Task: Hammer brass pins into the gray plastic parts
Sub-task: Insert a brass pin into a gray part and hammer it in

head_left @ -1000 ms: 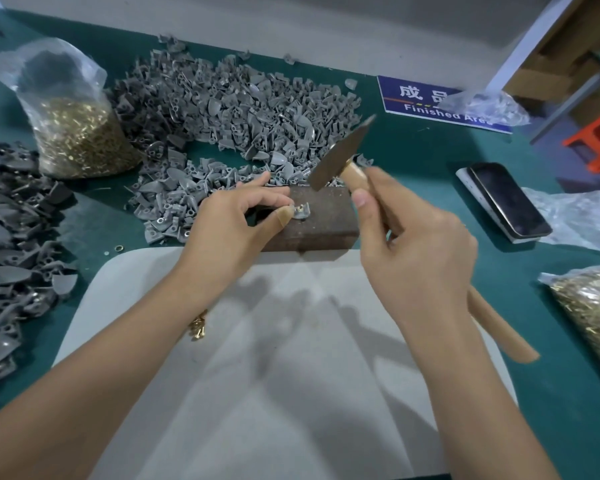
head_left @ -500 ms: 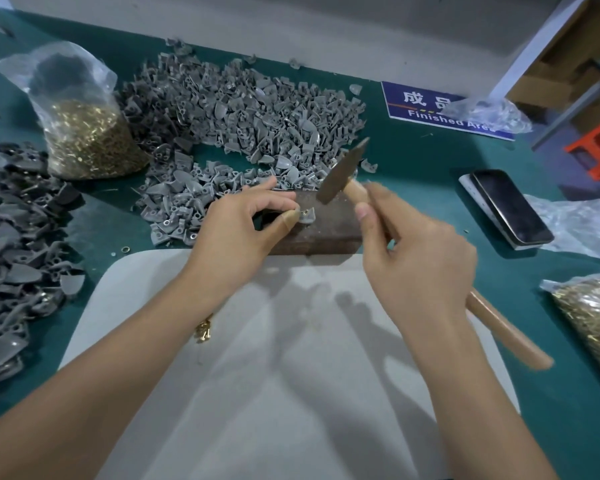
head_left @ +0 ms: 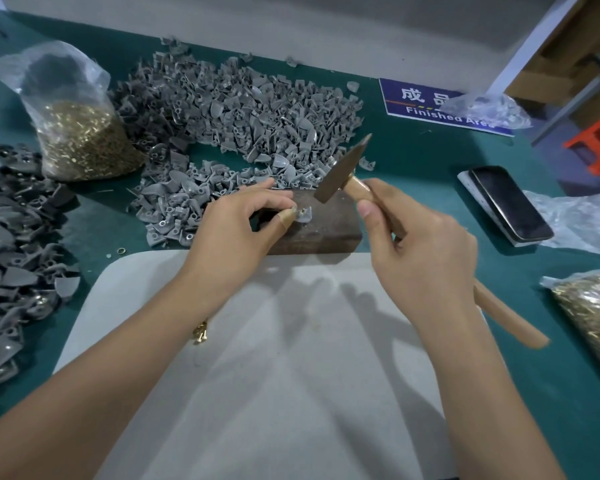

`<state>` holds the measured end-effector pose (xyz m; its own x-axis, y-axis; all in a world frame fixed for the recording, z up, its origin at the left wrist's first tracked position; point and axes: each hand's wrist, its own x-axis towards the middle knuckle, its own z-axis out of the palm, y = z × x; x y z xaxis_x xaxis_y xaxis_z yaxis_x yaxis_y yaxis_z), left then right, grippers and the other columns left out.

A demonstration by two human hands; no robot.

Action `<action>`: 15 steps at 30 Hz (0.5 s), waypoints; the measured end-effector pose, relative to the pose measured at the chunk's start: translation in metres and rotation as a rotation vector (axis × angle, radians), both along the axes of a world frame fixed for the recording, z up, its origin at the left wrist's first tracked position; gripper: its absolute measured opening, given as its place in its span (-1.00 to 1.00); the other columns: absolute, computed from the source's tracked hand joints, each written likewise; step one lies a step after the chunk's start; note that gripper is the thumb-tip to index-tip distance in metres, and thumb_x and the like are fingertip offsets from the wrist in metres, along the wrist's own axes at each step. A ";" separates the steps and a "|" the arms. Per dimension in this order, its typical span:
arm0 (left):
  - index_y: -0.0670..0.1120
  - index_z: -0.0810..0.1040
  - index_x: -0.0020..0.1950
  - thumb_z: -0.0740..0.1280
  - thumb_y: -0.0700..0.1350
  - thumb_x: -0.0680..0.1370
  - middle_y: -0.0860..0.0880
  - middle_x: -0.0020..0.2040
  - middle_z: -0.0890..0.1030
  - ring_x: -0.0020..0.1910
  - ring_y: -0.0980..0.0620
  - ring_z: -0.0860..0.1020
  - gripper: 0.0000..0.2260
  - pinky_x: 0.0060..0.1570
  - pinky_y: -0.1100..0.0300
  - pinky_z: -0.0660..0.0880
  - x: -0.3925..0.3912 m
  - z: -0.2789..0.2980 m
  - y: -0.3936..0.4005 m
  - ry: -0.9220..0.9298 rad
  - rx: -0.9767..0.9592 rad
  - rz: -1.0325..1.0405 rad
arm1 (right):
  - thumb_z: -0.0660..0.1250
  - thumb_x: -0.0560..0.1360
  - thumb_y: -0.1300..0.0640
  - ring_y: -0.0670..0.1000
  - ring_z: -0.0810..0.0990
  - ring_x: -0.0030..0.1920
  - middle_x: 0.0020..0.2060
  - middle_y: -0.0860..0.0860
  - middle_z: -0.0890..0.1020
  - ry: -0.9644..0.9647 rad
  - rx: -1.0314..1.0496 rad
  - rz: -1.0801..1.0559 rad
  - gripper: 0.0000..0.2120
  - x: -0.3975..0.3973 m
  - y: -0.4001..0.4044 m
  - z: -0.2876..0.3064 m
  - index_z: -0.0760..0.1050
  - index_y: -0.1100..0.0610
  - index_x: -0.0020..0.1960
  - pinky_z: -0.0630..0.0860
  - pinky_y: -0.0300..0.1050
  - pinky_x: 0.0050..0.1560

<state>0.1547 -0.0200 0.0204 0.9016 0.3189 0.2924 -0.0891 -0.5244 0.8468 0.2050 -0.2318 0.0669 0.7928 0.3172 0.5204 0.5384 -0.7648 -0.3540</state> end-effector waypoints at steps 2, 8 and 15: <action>0.11 0.70 0.01 0.45 -0.09 0.58 0.19 0.14 0.68 0.40 0.31 0.43 -0.91 0.42 0.31 0.33 0.000 -0.001 -0.001 -0.008 -0.006 0.002 | 0.26 0.64 -0.13 0.07 0.60 -0.23 -0.23 -0.10 0.66 0.039 0.019 0.005 -0.77 0.002 -0.007 0.002 0.57 -0.23 0.26 0.41 -0.06 -0.26; 0.05 0.70 0.03 0.44 -0.10 0.59 0.21 0.14 0.66 0.41 0.30 0.42 -0.92 0.43 0.31 0.29 0.002 0.000 -0.002 0.003 0.020 0.014 | 0.35 0.59 -0.09 -0.10 0.55 -0.19 -0.17 -0.18 0.59 0.173 0.042 0.229 -0.72 -0.022 -0.044 -0.014 0.61 -0.16 0.29 0.54 -0.03 -0.14; 0.03 0.69 0.04 0.41 -0.08 0.61 0.26 0.10 0.59 0.40 0.25 0.42 -0.93 0.25 0.46 0.25 0.002 0.001 -0.004 0.033 0.129 0.004 | 0.51 0.50 -0.05 -0.02 0.50 0.05 -0.01 -0.18 0.56 0.242 -0.084 0.269 -0.75 -0.050 -0.052 -0.050 0.68 -0.10 0.17 0.48 0.09 0.05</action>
<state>0.1571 -0.0238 0.0217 0.9101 0.2846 0.3012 -0.0597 -0.6293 0.7749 0.1554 -0.2840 0.0170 0.7723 0.5644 0.2916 0.6323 -0.6391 -0.4378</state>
